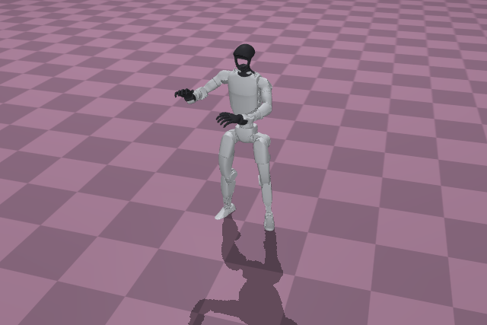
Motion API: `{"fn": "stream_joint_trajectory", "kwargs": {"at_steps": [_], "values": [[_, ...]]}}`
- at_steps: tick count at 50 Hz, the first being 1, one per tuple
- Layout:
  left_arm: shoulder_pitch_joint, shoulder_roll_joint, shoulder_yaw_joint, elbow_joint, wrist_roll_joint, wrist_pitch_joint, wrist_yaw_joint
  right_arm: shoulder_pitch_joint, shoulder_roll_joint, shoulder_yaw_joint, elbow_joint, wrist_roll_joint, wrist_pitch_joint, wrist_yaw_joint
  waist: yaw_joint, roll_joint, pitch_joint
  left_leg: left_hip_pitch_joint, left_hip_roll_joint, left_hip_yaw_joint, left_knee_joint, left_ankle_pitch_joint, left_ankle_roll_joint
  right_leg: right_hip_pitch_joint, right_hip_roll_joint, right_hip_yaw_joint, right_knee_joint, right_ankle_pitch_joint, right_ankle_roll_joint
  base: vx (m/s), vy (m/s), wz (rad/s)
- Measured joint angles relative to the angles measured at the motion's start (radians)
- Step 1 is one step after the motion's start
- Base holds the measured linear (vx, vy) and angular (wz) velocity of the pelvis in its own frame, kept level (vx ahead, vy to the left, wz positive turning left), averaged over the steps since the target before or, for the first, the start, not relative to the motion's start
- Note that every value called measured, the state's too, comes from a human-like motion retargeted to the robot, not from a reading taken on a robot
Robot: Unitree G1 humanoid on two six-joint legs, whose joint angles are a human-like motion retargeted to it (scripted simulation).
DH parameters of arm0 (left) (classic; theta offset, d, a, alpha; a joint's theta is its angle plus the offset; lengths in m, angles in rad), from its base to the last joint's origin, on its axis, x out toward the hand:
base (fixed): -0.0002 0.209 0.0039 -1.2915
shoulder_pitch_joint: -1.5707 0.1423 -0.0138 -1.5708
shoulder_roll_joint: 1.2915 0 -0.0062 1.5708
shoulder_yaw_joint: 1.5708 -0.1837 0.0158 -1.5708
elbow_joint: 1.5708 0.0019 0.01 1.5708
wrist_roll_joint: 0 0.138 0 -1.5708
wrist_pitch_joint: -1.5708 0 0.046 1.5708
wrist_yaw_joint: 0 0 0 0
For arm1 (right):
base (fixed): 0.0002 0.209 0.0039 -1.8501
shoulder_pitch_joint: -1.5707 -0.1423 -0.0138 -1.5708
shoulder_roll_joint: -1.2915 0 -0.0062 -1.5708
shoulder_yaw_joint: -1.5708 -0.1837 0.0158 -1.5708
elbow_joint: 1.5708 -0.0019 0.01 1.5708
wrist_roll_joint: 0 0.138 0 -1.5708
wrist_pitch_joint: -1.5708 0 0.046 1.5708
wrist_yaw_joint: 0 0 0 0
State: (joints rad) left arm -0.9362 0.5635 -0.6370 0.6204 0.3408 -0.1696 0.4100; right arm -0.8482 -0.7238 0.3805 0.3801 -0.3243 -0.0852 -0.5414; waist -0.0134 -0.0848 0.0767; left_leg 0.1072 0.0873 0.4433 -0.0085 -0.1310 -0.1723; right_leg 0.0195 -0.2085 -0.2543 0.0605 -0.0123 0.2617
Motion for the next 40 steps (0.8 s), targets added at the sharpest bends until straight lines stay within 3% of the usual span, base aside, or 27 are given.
{"fn": "stream_joint_trajectory", "kwargs": {"at_steps": [5,9,13,20,23,27,33,40], "values": [[0.028,-0.009,-0.002,-0.013,0.033,-0.005,-0.011,-0.035,0.038,0.166,0.001,-0.199,0.004,0.074,0.050,-0.023,0.005,-0.004,0.004,-0.009,0.001,-0.002,0.003,0.001,0.004,-0.009,0.001,0.000,0.000,0.00,0.00,0.00],[0.058,-0.021,0.021,-0.038,-0.038,-0.014,-0.056,0.008,0.097,0.195,0.015,-0.111,-0.020,0.160,0.080,-0.028,0.022,-0.008,-0.001,-0.026,0.000,-0.002,0.004,0.008,-0.002,-0.026,0.001,-0.001,0.000,0.00,0.02,0.22],[0.109,-0.034,0.067,-0.095,-0.318,-0.042,-0.152,0.112,0.133,0.123,-0.022,0.201,-0.039,0.218,0.104,-0.027,0.043,-0.013,-0.009,-0.047,-0.004,0.002,0.003,0.016,-0.011,-0.047,-0.003,-0.002,-0.002,0.01,0.03,0.28],[0.200,-0.023,0.127,-0.204,-0.951,-0.030,-0.305,0.269,0.146,-0.023,-0.084,0.953,-0.029,0.323,0.122,-0.013,0.073,-0.028,-0.018,-0.076,-0.011,0.012,-0.006,0.023,-0.021,-0.078,-0.012,0.001,-0.014,0.00,0.02,0.20],[0.191,-0.018,0.112,-0.194,-1.118,-0.020,-0.306,0.265,0.146,-0.039,-0.025,1.216,-0.010,0.353,0.120,-0.005,0.084,-0.036,-0.021,-0.084,-0.013,0.017,-0.011,0.021,-0.023,-0.087,-0.016,0.005,-0.018,0.00,0.00,0.00],[0.120,-0.033,0.066,-0.103,-1.258,-0.008,-0.274,0.193,0.147,-0.026,0.107,1.407,0.013,0.350,0.107,0.007,0.100,-0.047,-0.024,-0.092,-0.019,0.027,-0.015,0.016,-0.024,-0.096,-0.021,0.011,-0.023,0.00,0.00,0.00],[-0.071,-0.071,-0.006,0.114,-1.315,0.025,-0.188,-0.006,0.154,0.017,0.336,1.478,0.050,0.311,0.074,0.018,0.133,-0.070,-0.026,-0.098,-0.028,0.046,-0.023,-0.004,-0.026,-0.107,-0.023,0.021,-0.027,0.00,0.00,0.00],[-0.320,-0.091,-0.046,0.357,-1.275,0.065,-0.095,-0.297,0.169,0.027,0.602,1.421,0.097,0.255,0.043,0.025,0.187,-0.068,-0.031,-0.089,-0.077,0.089,-0.035,-0.024,-0.020,-0.101,-0.037,0.046,-0.025,0.00,0.00,0.00]]}}
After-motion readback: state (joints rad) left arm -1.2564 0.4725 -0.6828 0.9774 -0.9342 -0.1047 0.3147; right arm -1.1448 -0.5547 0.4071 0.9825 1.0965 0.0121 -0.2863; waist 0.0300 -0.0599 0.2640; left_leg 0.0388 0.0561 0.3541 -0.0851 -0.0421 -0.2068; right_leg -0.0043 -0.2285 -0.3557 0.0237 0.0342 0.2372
